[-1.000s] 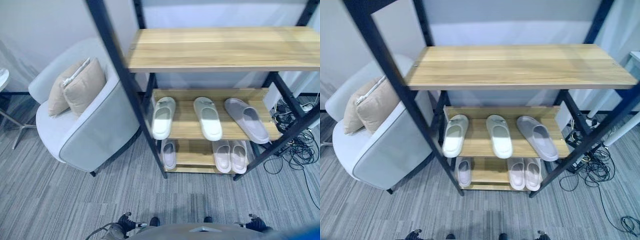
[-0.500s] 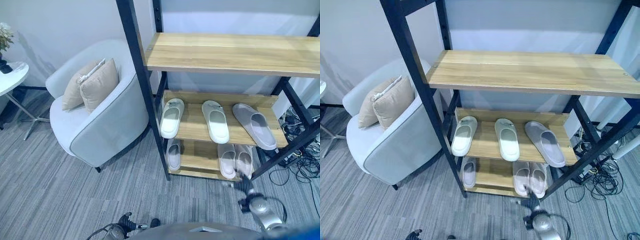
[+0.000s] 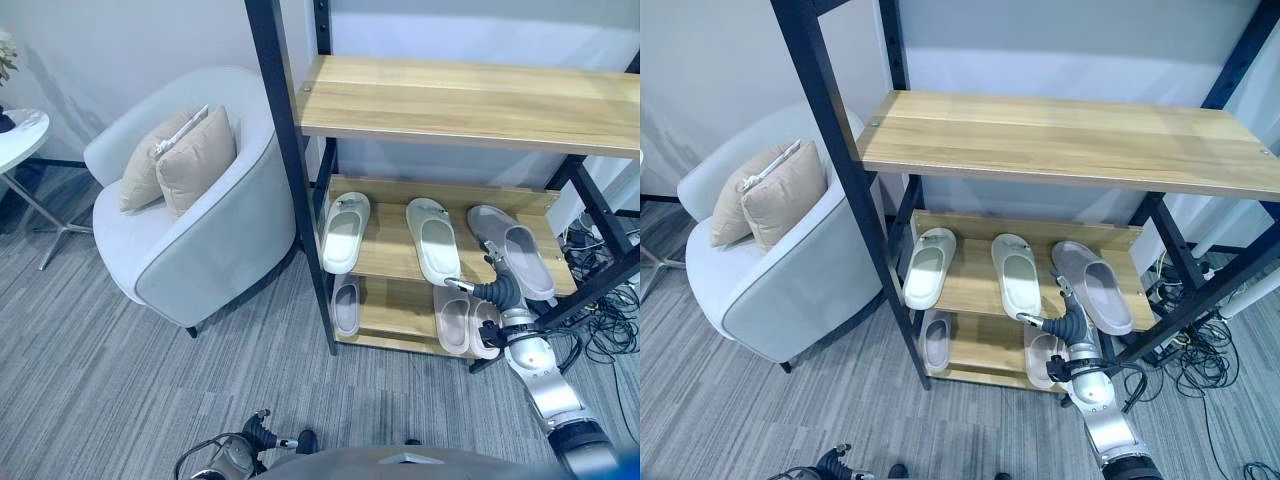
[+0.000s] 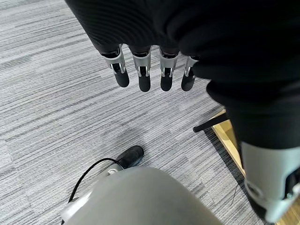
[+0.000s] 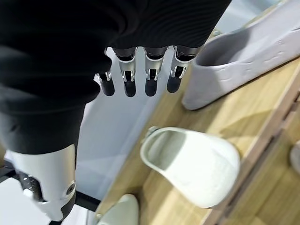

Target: Arrange the slippers neatly on the shoe rack.

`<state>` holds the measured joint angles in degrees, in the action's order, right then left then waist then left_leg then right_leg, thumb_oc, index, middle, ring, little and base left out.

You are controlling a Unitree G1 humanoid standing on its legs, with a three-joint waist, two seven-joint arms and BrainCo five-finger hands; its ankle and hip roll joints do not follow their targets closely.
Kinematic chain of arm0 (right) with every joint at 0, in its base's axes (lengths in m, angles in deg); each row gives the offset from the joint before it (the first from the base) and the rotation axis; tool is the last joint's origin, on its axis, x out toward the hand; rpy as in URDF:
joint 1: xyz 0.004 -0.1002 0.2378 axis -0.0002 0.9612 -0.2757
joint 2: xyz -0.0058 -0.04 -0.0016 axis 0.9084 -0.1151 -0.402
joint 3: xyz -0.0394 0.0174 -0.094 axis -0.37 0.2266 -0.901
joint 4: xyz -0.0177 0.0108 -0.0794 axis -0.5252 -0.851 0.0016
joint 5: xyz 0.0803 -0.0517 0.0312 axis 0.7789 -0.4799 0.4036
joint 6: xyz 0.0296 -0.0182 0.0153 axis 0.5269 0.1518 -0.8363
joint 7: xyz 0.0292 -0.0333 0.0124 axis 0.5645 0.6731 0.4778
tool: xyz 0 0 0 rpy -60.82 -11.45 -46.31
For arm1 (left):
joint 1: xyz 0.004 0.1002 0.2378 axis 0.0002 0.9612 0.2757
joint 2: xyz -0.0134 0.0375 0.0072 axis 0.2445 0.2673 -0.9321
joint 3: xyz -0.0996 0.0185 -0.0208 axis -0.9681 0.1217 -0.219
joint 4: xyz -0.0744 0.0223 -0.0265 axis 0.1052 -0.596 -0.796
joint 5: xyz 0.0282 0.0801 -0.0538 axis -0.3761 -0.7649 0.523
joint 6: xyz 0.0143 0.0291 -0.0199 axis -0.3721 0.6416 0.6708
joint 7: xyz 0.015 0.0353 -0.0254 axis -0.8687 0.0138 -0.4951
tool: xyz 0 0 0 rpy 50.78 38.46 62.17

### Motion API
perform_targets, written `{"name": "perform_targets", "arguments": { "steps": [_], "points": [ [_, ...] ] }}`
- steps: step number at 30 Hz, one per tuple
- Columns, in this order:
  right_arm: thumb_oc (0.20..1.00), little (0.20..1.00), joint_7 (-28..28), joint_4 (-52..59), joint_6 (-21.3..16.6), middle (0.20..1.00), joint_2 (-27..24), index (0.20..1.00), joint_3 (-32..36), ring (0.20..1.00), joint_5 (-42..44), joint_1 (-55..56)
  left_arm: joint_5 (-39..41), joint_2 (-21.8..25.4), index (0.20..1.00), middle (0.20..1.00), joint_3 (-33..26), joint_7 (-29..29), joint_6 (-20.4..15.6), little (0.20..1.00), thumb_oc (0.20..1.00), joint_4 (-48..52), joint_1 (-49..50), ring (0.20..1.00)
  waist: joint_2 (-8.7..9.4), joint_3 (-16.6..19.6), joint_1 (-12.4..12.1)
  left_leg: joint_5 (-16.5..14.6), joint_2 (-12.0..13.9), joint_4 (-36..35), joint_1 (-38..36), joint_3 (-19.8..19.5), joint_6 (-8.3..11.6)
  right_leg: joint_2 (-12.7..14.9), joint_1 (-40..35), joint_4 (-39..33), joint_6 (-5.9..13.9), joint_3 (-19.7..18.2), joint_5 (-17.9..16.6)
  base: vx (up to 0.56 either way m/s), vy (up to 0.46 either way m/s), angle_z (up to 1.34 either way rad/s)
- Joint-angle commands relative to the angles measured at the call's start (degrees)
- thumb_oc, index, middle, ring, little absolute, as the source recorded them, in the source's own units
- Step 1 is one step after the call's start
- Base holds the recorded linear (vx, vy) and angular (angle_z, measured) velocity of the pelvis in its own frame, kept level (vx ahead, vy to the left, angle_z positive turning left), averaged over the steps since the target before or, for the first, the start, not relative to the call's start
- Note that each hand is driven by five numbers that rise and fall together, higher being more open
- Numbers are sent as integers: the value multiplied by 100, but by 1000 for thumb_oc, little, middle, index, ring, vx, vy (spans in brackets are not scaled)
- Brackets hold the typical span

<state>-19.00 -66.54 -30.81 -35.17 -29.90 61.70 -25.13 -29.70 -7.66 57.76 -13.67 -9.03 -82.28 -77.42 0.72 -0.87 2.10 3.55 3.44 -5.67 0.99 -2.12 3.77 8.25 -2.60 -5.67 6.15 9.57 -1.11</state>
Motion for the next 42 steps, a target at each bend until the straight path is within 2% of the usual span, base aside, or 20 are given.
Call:
{"name": "perform_targets", "arguments": {
  "steps": [1, 7, 14, 22, 23, 24, 25, 28, 33, 37, 42],
  "points": [
    [1000, 1000, -243, 48, -76, 1000, -178, 1000, 43, 1000, -329, -482, -94, -378, 1000, 1000, 186, 7, -148, 1000, 1000, -419, -381, 1000, 79, -173, -211, -493, -90, 67, -43, -210, -81, 192, -39, 67, 326, 40, -14, 14, 49, -2],
    [1000, 1000, -295, -426, 7, 1000, 30, 1000, -142, 1000, -224, -581, 42, -369, 1000, 1000, 112, -75, -124, 1000, 1000, -447, -359, 1000, 25, -388, -290, -381, -111, 67, 277, -239, -58, 205, 254, 67, 332, 39, -46, -24, 27, 1],
    [1000, 1000, -505, -424, -10, 1000, 99, 1000, -91, 1000, -222, -616, 203, -375, 1000, 1000, 91, -220, -168, 1000, 1000, -348, -467, 1000, -30, -535, -283, -295, -125, 67, 536, -270, -37, 220, 489, 67, 338, 64, -89, 0, 0, 0],
    [1000, 1000, -267, -341, -110, 1000, 260, 1000, -602, 1000, -116, -694, 264, -423, 1000, 1000, 151, -300, -152, 1000, 1000, -314, -539, 1000, -29, -540, -304, -288, -121, 67, 566, -294, -20, 218, 494, 67, 325, 96, -66, 7, -2, 0],
    [1000, 1000, -307, -702, 216, 1000, -197, 1000, -517, 1000, 186, -2597, 309, -333, 1000, 1000, 387, -180, -78, 1000, 1000, -368, -465, 1000, 37, -452, -489, -301, -117, 67, 553, -337, 7, 224, 437, 67, 315, 163, -27, 58, -24, 0],
    [1000, 1000, -293, -366, 139, 1000, -196, 1000, -424, 1000, 240, -2129, 294, -349, 1000, 1000, 335, -206, -87, 1000, 1000, -240, -534, 1000, 38, -461, -487, -290, -126, 67, 563, -389, 5, 229, 429, 67, 323, 184, -31, 73, -4, 25],
    [1000, 1000, -61, -309, -105, 1000, -225, 1000, -253, 1000, 478, -1348, 257, -333, 1000, 1000, 266, -92, -152, 1000, 1000, -235, -461, 1000, 22, -475, -462, -302, -126, 67, 541, -384, -12, 230, 397, 67, 327, 228, -24, 33, 24, 40],
    [1000, 1000, 5, -661, -146, 1000, -139, 1000, -304, 1000, 546, -1396, 204, -321, 1000, 1000, 292, -38, -168, 1000, 1000, -283, -410, 1000, 17, -476, -521, -303, -142, 67, 530, -440, -11, 225, 350, 67, 323, 291, 6, 25, 23, 28],
    [1000, 1000, 113, -487, -151, 1000, -144, 1000, -362, 1000, 468, -1363, 186, -308, 1000, 1000, 200, 26, -167, 1000, 1000, -355, -348, 1000, 64, -452, -574, -319, -152, 67, 487, -485, -12, 231, 283, 67, 330, 361, 29, 26, 9, 5],
    [1000, 1000, -161, -374, -111, 1000, -168, 1000, -165, 1000, -10, -1205, 146, -323, 1000, 1000, 162, 7, -177, 1000, 1000, -334, -318, 1000, 67, -430, -579, -335, -152, 67, 468, -512, -16, 235, 235, 67, 332, 400, 59, 39, 11, 5],
    [1000, 1000, -440, -491, 115, 1000, -334, 1000, -98, 1000, -690, -1249, 124, -316, 1000, 1000, 212, 8, -194, 1000, 1000, -193, -282, 1000, 46, -433, -608, -341, -162, 67, 478, -531, -26, 233, 240, 67, 336, 420, 70, 7, 3, 0]
  ]
}}
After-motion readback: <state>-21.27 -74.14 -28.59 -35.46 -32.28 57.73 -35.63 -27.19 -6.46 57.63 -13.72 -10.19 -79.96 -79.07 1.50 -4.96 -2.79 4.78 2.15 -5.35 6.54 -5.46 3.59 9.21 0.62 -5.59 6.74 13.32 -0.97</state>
